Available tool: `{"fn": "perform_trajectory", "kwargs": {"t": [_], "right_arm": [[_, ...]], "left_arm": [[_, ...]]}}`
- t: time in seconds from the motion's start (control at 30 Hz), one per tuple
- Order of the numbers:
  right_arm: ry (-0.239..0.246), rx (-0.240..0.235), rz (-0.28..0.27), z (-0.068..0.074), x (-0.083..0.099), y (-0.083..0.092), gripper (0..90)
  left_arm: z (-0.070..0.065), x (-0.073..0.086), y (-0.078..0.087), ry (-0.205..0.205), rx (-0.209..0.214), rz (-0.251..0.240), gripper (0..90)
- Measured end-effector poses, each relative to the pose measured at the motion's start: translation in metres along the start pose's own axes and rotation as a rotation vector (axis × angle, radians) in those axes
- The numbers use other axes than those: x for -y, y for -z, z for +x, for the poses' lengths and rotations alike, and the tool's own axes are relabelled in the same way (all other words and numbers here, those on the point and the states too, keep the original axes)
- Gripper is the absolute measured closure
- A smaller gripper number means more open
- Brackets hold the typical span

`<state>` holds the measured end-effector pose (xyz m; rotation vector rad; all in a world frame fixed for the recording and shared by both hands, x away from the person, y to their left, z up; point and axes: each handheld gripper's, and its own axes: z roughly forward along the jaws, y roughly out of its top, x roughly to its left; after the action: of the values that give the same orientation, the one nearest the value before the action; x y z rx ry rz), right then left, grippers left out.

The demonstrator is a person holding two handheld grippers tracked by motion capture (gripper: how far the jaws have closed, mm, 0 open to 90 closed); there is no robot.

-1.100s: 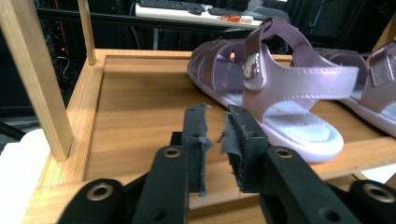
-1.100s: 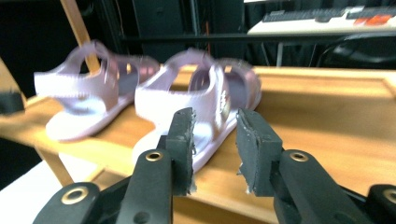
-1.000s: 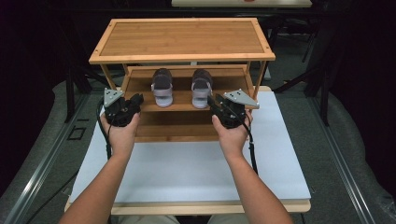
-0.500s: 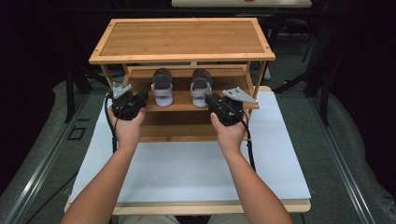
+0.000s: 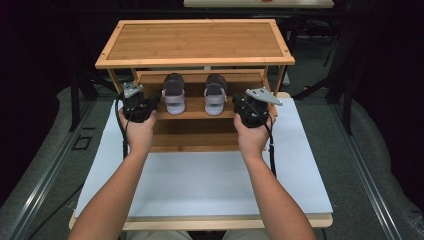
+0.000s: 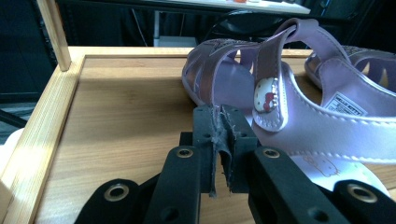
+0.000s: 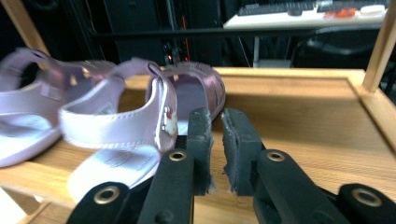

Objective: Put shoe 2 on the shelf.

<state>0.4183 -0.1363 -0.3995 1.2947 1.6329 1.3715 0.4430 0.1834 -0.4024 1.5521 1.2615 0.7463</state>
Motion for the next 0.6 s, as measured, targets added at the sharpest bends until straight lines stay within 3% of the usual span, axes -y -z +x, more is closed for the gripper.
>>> {"fn": "perform_trajectory", "kwargs": {"t": [0.03, 0.2, 0.33, 0.6], "right_arm": [[0.014, 0.026, 0.019, 0.001, 0.000, -0.005, 81.8], [0.023, 0.029, 0.071, 0.004, -0.001, -0.020, 83.4], [0.023, 0.007, 0.109, 0.014, -0.001, -0.029, 88.1], [0.003, -0.037, 0.140, 0.020, 0.001, -0.036, 88.8]], "left_arm": [[0.000, -0.001, -0.001, -0.005, -0.004, 0.007, 84.2], [-0.004, -0.002, -0.008, -0.014, -0.001, 0.050, 84.0], [-0.004, -0.001, -0.010, -0.001, 0.012, 0.056, 84.7], [-0.006, -0.004, -0.013, -0.004, 0.020, 0.072, 85.0]]}}
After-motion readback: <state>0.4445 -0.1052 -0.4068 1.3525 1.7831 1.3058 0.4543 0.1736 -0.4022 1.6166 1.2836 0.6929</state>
